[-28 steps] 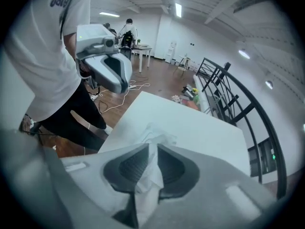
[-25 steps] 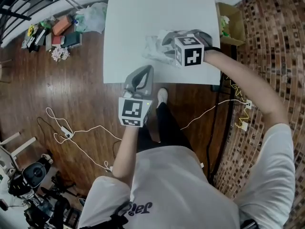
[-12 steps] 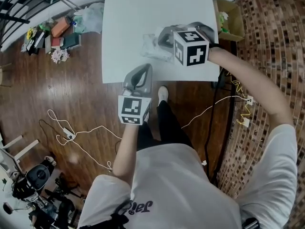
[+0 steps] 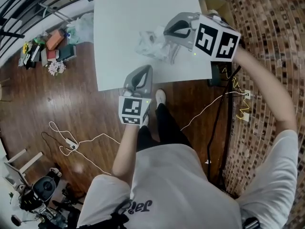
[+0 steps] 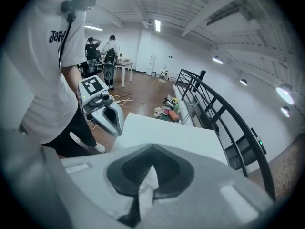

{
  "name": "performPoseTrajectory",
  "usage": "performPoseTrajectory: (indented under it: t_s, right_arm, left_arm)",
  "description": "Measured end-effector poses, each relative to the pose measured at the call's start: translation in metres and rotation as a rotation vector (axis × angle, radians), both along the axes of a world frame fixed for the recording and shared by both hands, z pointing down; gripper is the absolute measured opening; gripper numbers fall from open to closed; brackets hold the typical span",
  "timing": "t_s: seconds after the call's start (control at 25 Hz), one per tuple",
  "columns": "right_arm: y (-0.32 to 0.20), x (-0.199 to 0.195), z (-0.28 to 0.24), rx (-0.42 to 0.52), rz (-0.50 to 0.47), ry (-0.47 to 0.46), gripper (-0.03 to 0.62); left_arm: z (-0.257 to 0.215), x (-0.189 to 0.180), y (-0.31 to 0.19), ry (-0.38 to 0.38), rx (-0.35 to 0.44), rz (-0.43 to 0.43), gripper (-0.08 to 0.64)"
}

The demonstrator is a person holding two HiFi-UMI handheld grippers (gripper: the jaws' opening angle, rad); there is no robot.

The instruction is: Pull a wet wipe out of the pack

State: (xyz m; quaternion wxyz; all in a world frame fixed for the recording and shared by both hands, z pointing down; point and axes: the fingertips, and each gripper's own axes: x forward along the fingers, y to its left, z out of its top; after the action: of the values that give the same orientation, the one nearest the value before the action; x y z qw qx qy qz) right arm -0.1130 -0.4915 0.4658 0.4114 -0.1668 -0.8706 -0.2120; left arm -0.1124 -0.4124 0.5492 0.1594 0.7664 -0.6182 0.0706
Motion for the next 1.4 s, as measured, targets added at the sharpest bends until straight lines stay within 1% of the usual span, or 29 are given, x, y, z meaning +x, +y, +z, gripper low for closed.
performPoseTrajectory:
  t_s: [0.12,0.24,0.4,0.52,0.6,0.68,0.72,0.76,0.84,0.88,0.96,1.04,1.12,1.2,1.28,1.4]
  right_arm:
    - [0.007,-0.002,-0.002,0.019,0.001,-0.031,-0.011]
    - [0.006,-0.002,-0.013,0.016,0.021,-0.071,-0.011]
    - [0.003,-0.004,-0.051,-0.033,0.066,-0.182,-0.011]
    - [0.006,-0.01,-0.082,-0.065,0.081,-0.264,-0.011]
    - [0.009,-0.016,-0.081,-0.06,0.085,-0.266,-0.011]
    - [0.019,-0.019,-0.054,-0.063,0.067,-0.207,-0.011]
    - [0.025,-0.02,-0.046,-0.067,0.053,-0.195,-0.011]
    - [0.028,-0.022,-0.05,-0.077,0.051,-0.223,-0.011]
    - [0.018,-0.032,-0.093,-0.095,0.089,-0.362,-0.011]
    - [0.008,-0.038,-0.117,-0.085,0.114,-0.418,-0.011]
    - [-0.007,-0.048,-0.147,-0.047,0.139,-0.461,-0.011]
    - [-0.016,-0.049,-0.156,-0.017,0.146,-0.466,-0.011]
    - [-0.028,-0.044,-0.161,0.0,0.18,-0.479,-0.011]
    - [-0.044,-0.036,-0.163,0.031,0.231,-0.479,-0.011]
    - [-0.064,-0.025,-0.158,0.083,0.29,-0.452,-0.011]
    - [-0.096,-0.001,-0.14,0.143,0.402,-0.405,-0.009]
  left_arm:
    - [0.0,0.011,-0.004,0.0,-0.002,0.025,0.015]
    - [-0.003,0.024,-0.005,-0.007,0.004,0.05,0.015]
    - [-0.004,0.028,-0.002,-0.007,0.004,0.059,0.015]
    - [-0.005,0.029,0.0,-0.005,0.007,0.053,0.015]
    - [-0.009,0.026,0.001,-0.005,0.016,0.045,0.015]
    - [-0.013,0.021,0.004,-0.005,0.022,0.035,0.015]
    - [-0.015,0.02,0.006,-0.007,0.024,0.031,0.015]
    - [-0.018,0.018,0.009,-0.01,0.027,0.027,0.015]
    - [-0.022,0.01,0.013,-0.017,0.038,0.019,0.015]
    - [-0.023,0.003,0.014,-0.017,0.041,0.009,0.015]
    - [-0.023,-0.01,0.02,-0.009,0.039,-0.02,0.015]
    - [-0.024,-0.017,0.027,-0.006,0.036,-0.037,0.015]
    - [-0.025,-0.018,0.031,-0.008,0.038,-0.034,0.015]
    - [-0.025,-0.019,0.033,-0.008,0.039,-0.028,0.015]
    - [-0.024,-0.021,0.035,0.0,0.035,-0.025,0.015]
    - [-0.022,-0.018,0.036,0.013,0.031,-0.009,0.015]
